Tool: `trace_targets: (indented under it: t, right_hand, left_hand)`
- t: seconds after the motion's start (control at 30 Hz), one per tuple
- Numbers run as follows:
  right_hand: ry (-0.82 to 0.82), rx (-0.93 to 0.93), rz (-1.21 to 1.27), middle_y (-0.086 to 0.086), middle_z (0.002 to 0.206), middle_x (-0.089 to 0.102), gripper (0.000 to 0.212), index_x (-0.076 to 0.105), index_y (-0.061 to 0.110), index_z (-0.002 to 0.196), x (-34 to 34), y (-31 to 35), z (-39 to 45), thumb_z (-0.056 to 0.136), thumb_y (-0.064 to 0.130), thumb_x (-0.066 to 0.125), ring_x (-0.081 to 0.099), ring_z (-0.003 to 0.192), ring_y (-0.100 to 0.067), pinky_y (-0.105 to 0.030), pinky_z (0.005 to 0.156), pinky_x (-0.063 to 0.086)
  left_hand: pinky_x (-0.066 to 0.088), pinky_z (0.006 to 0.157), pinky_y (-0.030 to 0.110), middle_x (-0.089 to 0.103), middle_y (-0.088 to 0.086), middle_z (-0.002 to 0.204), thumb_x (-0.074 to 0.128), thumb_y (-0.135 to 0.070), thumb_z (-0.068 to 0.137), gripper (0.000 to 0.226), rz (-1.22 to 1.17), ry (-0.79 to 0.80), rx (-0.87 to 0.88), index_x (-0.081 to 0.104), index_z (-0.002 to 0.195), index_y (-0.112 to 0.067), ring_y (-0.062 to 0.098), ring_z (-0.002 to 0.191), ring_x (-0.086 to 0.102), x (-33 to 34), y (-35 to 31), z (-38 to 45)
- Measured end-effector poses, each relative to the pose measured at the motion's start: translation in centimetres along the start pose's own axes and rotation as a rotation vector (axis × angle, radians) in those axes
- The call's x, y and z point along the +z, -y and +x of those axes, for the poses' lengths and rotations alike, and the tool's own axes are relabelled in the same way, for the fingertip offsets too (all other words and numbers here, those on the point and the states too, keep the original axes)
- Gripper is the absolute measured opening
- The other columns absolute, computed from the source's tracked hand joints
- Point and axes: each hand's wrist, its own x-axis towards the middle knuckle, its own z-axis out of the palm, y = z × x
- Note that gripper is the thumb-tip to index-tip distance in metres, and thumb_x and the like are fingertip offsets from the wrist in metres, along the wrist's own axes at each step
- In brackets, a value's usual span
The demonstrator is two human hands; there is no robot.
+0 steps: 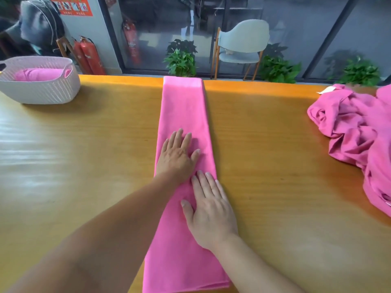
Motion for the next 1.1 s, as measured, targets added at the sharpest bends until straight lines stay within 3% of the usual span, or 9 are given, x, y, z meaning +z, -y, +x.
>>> trace_targets:
  t: [0.13, 0.2, 0.33, 0.5, 0.63, 0.77, 0.9, 1.0, 1.1]
  right_hand:
    - [-0.006, -0.010, -0.010, 0.000, 0.166, 0.005, 0.072, 0.009, 0.016, 0.159, 0.4, -0.2, -0.1, 0.098, 0.053, 0.015, -0.005, 0.152, -0.012, -0.034, 0.124, -0.005]
    - [-0.001, -0.018, -0.026, -0.004, 0.166, 0.009, 0.076, 0.015, 0.014, 0.158, 0.5, -0.2, -0.2, 0.093, 0.053, 0.010, -0.001, 0.153, -0.016, -0.036, 0.124, -0.003]
    - [-0.069, -0.049, -0.067, -0.007, 0.159, 0.031, 0.063, 0.039, 0.010, 0.150, 0.7, 0.3, -2.6, 0.098, 0.041, 0.023, 0.022, 0.150, -0.021, -0.041, 0.123, 0.020]
    - [-0.035, -0.146, -0.054, -0.002, 0.144, 0.054, 0.051, 0.060, 0.015, 0.135, 0.9, 0.3, -9.2, 0.098, 0.037, 0.033, 0.048, 0.136, -0.017, -0.040, 0.110, 0.043]
    - [0.028, -0.172, -0.100, 0.002, 0.149, 0.048, 0.058, 0.055, 0.018, 0.141, 0.2, -0.5, -12.0, 0.097, 0.046, 0.028, 0.042, 0.140, -0.013, -0.031, 0.120, 0.025]
    - [0.173, -0.269, -0.017, 0.009, 0.165, 0.001, 0.084, 0.012, 0.022, 0.159, -0.8, -1.5, -14.0, 0.088, 0.067, 0.005, -0.005, 0.151, -0.006, -0.023, 0.119, -0.010]
    - [0.231, -0.313, -0.035, 0.012, 0.163, -0.014, 0.086, -0.003, 0.024, 0.159, -1.5, -2.3, -16.4, 0.093, 0.071, 0.028, -0.019, 0.148, -0.004, -0.027, 0.121, -0.011]
    - [0.241, -0.388, -0.090, 0.008, 0.163, -0.014, 0.094, 0.000, 0.023, 0.159, -1.7, -2.9, -17.8, 0.090, 0.064, 0.049, -0.017, 0.150, -0.007, -0.027, 0.121, -0.012]
    - [0.133, -0.438, -0.095, 0.000, 0.164, 0.018, 0.089, 0.027, 0.020, 0.156, -1.5, -3.4, -18.4, 0.084, 0.048, 0.071, 0.015, 0.151, -0.015, -0.027, 0.118, -0.002]
  left_hand:
    - [-0.007, 0.121, 0.029, -0.001, -0.003, 0.164, 0.022, -0.052, 0.102, 0.061, -0.068, -0.042, 0.063, 0.010, 0.156, -0.024, 0.011, 0.150, -0.007, 0.0, 0.2, -5.6]
    - [-0.013, 0.117, 0.023, 0.001, -0.007, 0.163, 0.012, -0.059, 0.099, 0.065, -0.071, -0.022, 0.068, 0.012, 0.156, -0.025, 0.009, 0.149, -0.007, -0.1, 0.7, -8.8]
    - [-0.013, 0.118, 0.025, 0.004, -0.005, 0.164, -0.021, -0.069, 0.084, 0.092, -0.012, 0.038, 0.104, 0.016, 0.156, -0.024, 0.008, 0.149, -0.008, 0.2, 1.5, -14.4]
    - [-0.018, 0.116, 0.025, -0.003, -0.007, 0.162, -0.013, -0.068, 0.087, 0.085, 0.052, 0.059, 0.111, 0.009, 0.156, -0.024, 0.007, 0.148, -0.012, 0.1, 1.0, -20.0]
    - [-0.014, 0.117, 0.023, 0.004, -0.005, 0.162, -0.012, -0.073, 0.087, 0.090, 0.031, 0.063, 0.093, 0.015, 0.155, -0.020, 0.010, 0.148, -0.006, 0.1, 0.6, -23.6]
    - [-0.018, 0.116, 0.024, -0.019, -0.009, 0.156, -0.021, -0.076, 0.077, 0.092, 0.043, 0.116, 0.120, -0.009, 0.151, -0.023, 0.007, 0.144, -0.023, -0.4, -0.3, -26.8]
    - [-0.015, 0.118, 0.028, -0.021, -0.007, 0.158, 0.003, -0.068, 0.091, 0.074, 0.053, 0.145, 0.101, -0.015, 0.149, -0.025, 0.009, 0.145, -0.024, -0.4, -1.6, -29.2]
    - [-0.014, 0.119, 0.029, -0.019, -0.006, 0.160, 0.007, -0.066, 0.093, 0.076, 0.088, 0.165, 0.083, -0.009, 0.153, -0.024, 0.009, 0.146, -0.022, -0.2, -2.3, -30.3]
    - [-0.013, 0.119, 0.029, -0.014, -0.006, 0.162, 0.005, -0.069, 0.089, 0.082, 0.088, 0.175, 0.080, -0.004, 0.155, -0.022, 0.009, 0.148, -0.017, -0.6, -2.8, -30.6]
